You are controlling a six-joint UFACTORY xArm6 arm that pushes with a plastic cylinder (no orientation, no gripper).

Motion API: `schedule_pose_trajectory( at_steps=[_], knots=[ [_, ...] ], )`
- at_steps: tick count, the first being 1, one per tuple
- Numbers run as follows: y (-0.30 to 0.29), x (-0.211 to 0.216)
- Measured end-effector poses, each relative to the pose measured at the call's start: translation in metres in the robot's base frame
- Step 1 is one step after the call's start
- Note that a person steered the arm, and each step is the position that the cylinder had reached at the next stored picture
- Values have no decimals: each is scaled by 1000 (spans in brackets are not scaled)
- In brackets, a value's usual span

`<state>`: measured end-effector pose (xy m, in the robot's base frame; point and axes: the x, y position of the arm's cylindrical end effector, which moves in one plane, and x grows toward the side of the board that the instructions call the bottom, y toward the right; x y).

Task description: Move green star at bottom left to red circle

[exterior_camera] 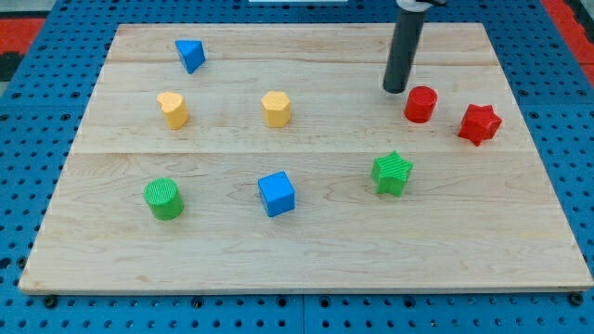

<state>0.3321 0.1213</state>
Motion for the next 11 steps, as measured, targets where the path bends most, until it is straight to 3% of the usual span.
schedule_pose_trajectory(
  at_steps=[1,3,4,5,7,8,9,10,11],
  knots=[
    [15,43],
    [32,47],
    [13,110],
    [82,166],
    [-19,171],
    [-29,147],
    [-73,134],
    [-84,162],
    [-120,134]
  ],
)
